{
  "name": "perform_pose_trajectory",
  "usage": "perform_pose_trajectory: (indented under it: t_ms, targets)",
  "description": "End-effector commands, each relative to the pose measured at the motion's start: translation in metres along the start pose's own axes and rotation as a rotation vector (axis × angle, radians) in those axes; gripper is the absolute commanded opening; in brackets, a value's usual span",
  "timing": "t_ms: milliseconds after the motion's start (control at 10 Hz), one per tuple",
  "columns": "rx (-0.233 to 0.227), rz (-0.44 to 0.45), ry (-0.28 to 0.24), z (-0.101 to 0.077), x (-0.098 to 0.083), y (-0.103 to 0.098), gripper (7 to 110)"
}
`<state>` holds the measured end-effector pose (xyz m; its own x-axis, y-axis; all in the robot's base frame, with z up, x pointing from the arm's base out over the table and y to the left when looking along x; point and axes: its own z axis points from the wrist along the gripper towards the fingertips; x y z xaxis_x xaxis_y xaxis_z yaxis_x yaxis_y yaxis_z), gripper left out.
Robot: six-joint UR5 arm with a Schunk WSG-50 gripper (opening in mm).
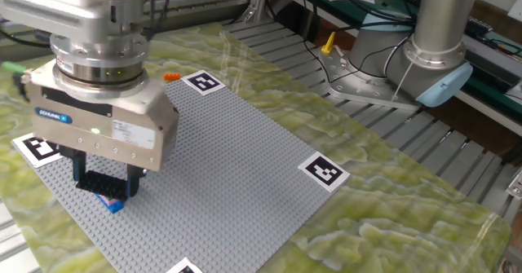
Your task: Stack small Lego blocks one on top of the other
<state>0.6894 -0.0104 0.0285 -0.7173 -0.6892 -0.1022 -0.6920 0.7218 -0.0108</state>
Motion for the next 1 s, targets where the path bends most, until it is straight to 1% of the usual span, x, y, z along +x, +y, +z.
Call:
perform_pose_trajectory:
  t_ms: [0,200,300,400,500,600,700,800,900]
  targets:
    - [0.011,-0.442,0.018,0.004,0.000,0.001,7]
    - [-0.047,-0.638,0.050,0.008,0.010,0.017,7]
    - [-0.062,-0.722,0.062,0.008,0.014,0.021,7]
    - [-0.067,-0.777,0.054,0.007,0.013,0.022,7]
    - [-0.067,-0.809,0.046,0.006,0.013,0.021,7]
    - [-0.056,-0.835,0.041,0.004,0.011,0.016,7]
    - [-0.035,-0.866,0.032,0.000,0.008,0.006,7]
    - [-0.028,-0.900,0.024,-0.003,0.004,-0.002,7]
    - [-0.026,-0.912,0.018,-0.001,0.002,-0.004,7]
